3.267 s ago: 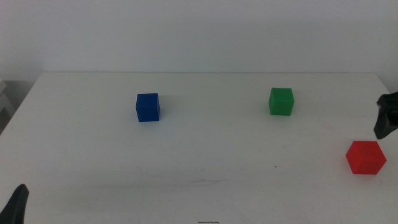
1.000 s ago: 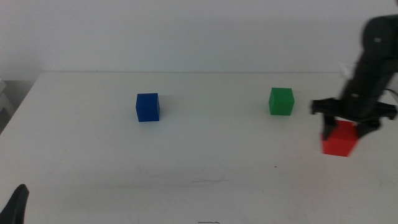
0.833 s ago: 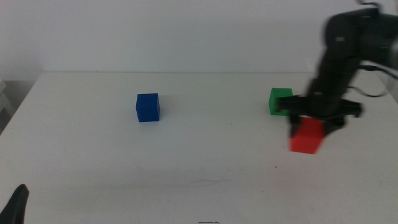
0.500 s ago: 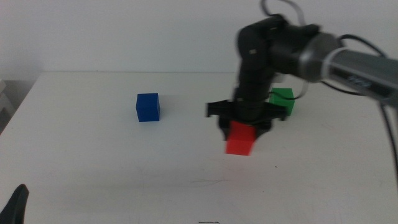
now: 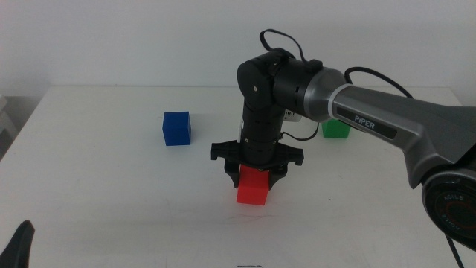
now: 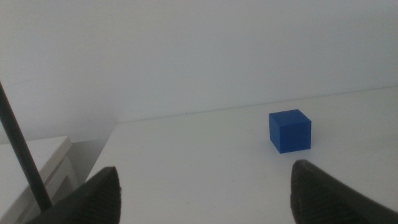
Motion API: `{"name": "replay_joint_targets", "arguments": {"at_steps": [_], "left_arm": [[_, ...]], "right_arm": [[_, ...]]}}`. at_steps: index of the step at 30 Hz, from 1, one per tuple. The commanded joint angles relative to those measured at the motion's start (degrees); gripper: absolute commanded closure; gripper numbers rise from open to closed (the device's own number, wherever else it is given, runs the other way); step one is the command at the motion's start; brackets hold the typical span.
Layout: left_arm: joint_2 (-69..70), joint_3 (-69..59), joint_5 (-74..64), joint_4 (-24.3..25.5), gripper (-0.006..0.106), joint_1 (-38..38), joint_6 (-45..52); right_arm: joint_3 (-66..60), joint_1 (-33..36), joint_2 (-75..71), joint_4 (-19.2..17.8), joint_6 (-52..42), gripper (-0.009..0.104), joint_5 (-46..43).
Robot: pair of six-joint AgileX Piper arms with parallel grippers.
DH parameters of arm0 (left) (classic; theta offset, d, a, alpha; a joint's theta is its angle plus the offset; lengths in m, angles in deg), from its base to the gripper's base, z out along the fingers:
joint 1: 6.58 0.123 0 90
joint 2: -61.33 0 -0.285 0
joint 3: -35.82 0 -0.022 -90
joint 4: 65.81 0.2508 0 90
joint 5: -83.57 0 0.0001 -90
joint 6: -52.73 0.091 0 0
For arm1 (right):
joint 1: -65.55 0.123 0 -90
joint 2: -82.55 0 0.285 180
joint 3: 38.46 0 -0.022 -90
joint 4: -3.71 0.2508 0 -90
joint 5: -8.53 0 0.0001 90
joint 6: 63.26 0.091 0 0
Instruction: Stack red cubes first, then green, then blue cubes in a specific spot.
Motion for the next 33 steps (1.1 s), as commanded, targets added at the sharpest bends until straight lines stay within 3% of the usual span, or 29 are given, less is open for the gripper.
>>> {"name": "replay_joint_targets", "arguments": {"at_steps": [1, 10, 11, 12, 18, 24, 33], "left_arm": [[1.05, 0.27, 4.32, -0.38, 0.007, -0.11, -0.32], [1.05, 0.27, 4.32, -0.38, 0.007, -0.11, -0.32], [1.05, 0.27, 4.32, -0.38, 0.007, -0.11, -0.32], [1.05, 0.27, 4.32, -0.38, 0.007, -0.11, -0.32], [1.05, 0.27, 4.32, -0.38, 0.007, -0.11, -0.32], [1.05, 0.27, 4.32, -0.38, 0.007, -0.11, -0.32], [1.05, 0.27, 4.32, -0.38, 0.007, -0.11, -0.32]], "right_arm": [[1.86, 0.33, -3.37, -0.55, 0.71, 0.096, 4.70], [1.86, 0.38, -1.86, -0.90, 0.51, 0.096, 4.70], [1.86, 0.38, -1.86, -0.85, 0.51, 0.089, 4.70], [1.86, 0.38, -1.86, 0.43, -1.66, 0.050, 4.70], [1.86, 0.38, -2.21, 0.72, -3.76, 0.024, 4.64], [3.18, 0.27, -5.55, -0.16, -4.02, 0.019, 4.70], [8.56, -2.01, -12.11, -8.75, -5.47, 0.019, 4.70]]}}
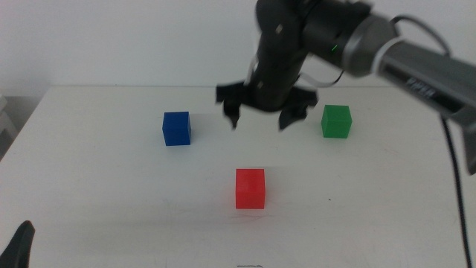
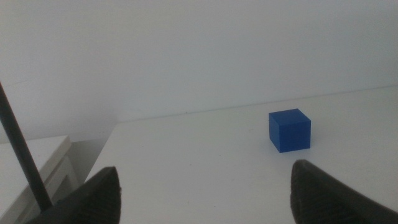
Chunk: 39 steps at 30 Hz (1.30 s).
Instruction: Stack red cubes first, then green, then blue cubes in a specific spot.
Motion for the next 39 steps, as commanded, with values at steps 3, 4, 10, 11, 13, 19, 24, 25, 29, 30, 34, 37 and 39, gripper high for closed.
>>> {"name": "replay_joint_targets", "arguments": {"at_steps": [3, 4, 10, 11, 13, 19, 24, 25, 29, 30, 34, 37, 39], "left_arm": [[1.05, 0.27, 4.42, -0.38, 0.007, -0.11, -0.32], [1.05, 0.27, 4.42, -0.38, 0.007, -0.11, -0.32], [1.05, 0.27, 4.42, -0.38, 0.007, -0.11, -0.32], [1.05, 0.27, 4.42, -0.38, 0.007, -0.11, -0.32], [1.05, 0.27, 4.42, -0.38, 0.007, -0.11, -0.32], [1.05, 0.27, 4.42, -0.38, 0.007, -0.11, -0.32], [1.05, 0.27, 4.42, -0.38, 0.007, -0.11, -0.32], [1.05, 0.27, 4.42, -0.38, 0.007, -0.11, -0.32], [1.05, 0.27, 4.42, -0.38, 0.007, -0.11, -0.32], [1.05, 0.27, 4.42, -0.38, 0.007, -0.11, -0.32], [1.05, 0.27, 4.42, -0.38, 0.007, -0.11, -0.32], [1.05, 0.27, 4.42, -0.38, 0.007, -0.11, -0.32], [1.05, 0.27, 4.42, -0.38, 0.007, -0.11, -0.32]], "right_arm": [[3.69, -3.69, -4.88, -4.65, -3.25, 0.019, 4.13], [3.99, -4.70, -4.88, -4.78, -3.93, 0.019, 4.13], [4.06, -11.17, -4.68, -7.87, -6.08, 0.020, 3.35], [4.06, -12.34, -4.68, -8.47, -6.60, 0.020, 2.77], [4.06, -14.57, -4.57, -8.68, -8.01, 0.020, 1.47], [4.06, -19.93, -2.61, -6.50, -11.49, 0.020, -1.70], [4.06, -22.12, 0.20, -4.11, -13.60, 0.020, -4.08], [4.06, -22.17, 0.91, -4.22, -13.83, 0.020, -4.59], [4.06, -22.50, 3.24, -3.94, -14.47, 0.020, -6.89], [4.06, -22.56, 3.77, -3.82, -14.60, 0.020, -7.29], [4.06, -22.70, 5.65, -3.76, -14.60, 0.020, -8.83], [4.06, -22.70, 6.45, -3.90, -14.60, 0.020, -9.98], [4.06, -22.70, 6.98, -4.16, -14.60, 0.020, -10.32]]}}
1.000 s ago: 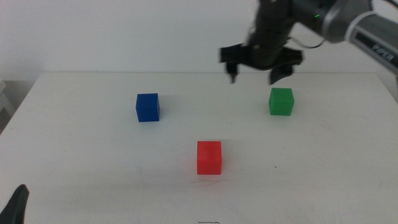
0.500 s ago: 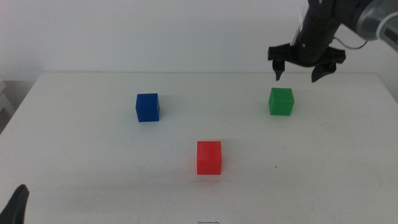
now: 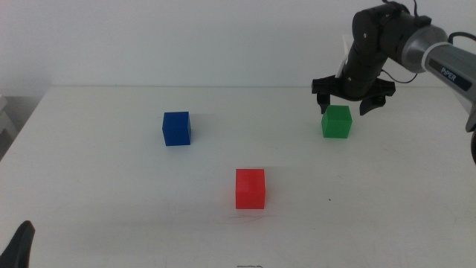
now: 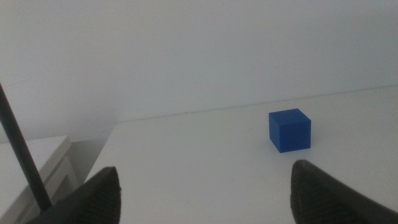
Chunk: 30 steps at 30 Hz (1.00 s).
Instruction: Stack red cubes first, then green, then blue cubes in a specific spot.
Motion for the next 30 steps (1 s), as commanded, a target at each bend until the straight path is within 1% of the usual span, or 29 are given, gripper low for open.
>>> {"name": "replay_joint_targets", "arguments": {"at_steps": [1, 12, 15, 18, 22, 26, 29, 30], "left_arm": [[1.05, 0.27, 4.44, -0.38, 0.007, -0.11, -0.32], [1.05, 0.27, 4.44, -0.38, 0.007, -0.11, -0.32], [1.05, 0.27, 4.44, -0.38, 0.007, -0.11, -0.32], [1.05, 0.27, 4.44, -0.38, 0.007, -0.11, -0.32], [1.05, 0.27, 4.44, -0.38, 0.007, -0.11, -0.32], [1.05, 0.27, 4.44, -0.38, 0.007, -0.11, -0.32], [1.05, 0.27, 4.44, -0.38, 0.007, -0.11, -0.32], [1.05, 0.27, 4.44, -0.38, 0.007, -0.11, -0.32]], "right_arm": [[1.76, -0.45, -3.34, -1.33, -0.73, 0.020, -2.24], [1.76, -0.51, -0.23, -1.35, -0.69, 0.020, -5.42], [1.76, -0.57, 0.14, -1.42, -0.69, 0.023, -6.70], [1.76, -0.57, 0.16, -2.35, -0.49, 0.035, -8.14], [1.76, -0.91, 0.16, -3.84, 2.07, 0.059, -8.04], [1.76, -1.03, 0.16, -4.16, 2.07, 0.080, -8.28], [1.76, -0.97, -0.22, -4.16, 0.03, 0.095, -7.66], [1.76, -0.90, -0.59, -4.16, -0.65, 0.097, -7.09]]}}
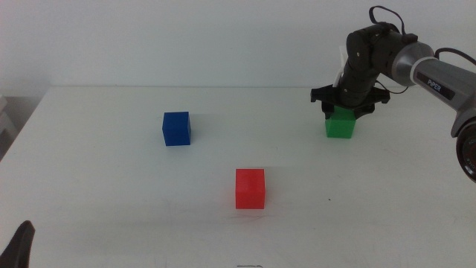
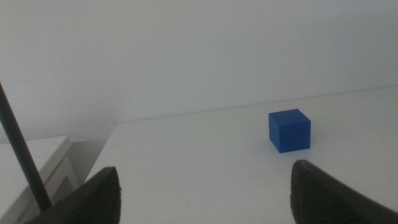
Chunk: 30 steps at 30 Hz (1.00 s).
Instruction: Stack red cubes first, then green, then blue cubes in a specific spot.
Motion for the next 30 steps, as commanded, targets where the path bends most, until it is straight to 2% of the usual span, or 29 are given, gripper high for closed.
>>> {"name": "replay_joint_targets", "arguments": {"at_steps": [1, 8, 15, 21, 30], "left_arm": [[1.05, 0.27, 4.44, -0.38, 0.007, -0.11, -0.32], [1.05, 0.27, 4.44, -0.38, 0.007, -0.11, -0.32], [1.05, 0.27, 4.44, -0.38, 0.007, -0.11, -0.32], [1.05, 0.27, 4.44, -0.38, 0.007, -0.11, -0.32], [1.05, 0.27, 4.44, -0.38, 0.007, -0.11, -0.32]], "right_arm": [[1.76, -0.13, -5.67, -1.55, -2.12, 0.096, -0.06], [-1.53, 4.17, -14.42, -2.08, -1.43, 0.096, 9.39], [-13.94, 14.01, -24.48, -6.55, 8.22, 0.096, 9.01], [-14.95, 22.39, -25.26, -6.35, 15.12, 0.096, 8.72], [-14.90, 27.34, -23.87, -6.47, 24.37, 0.096, 7.01]]}}
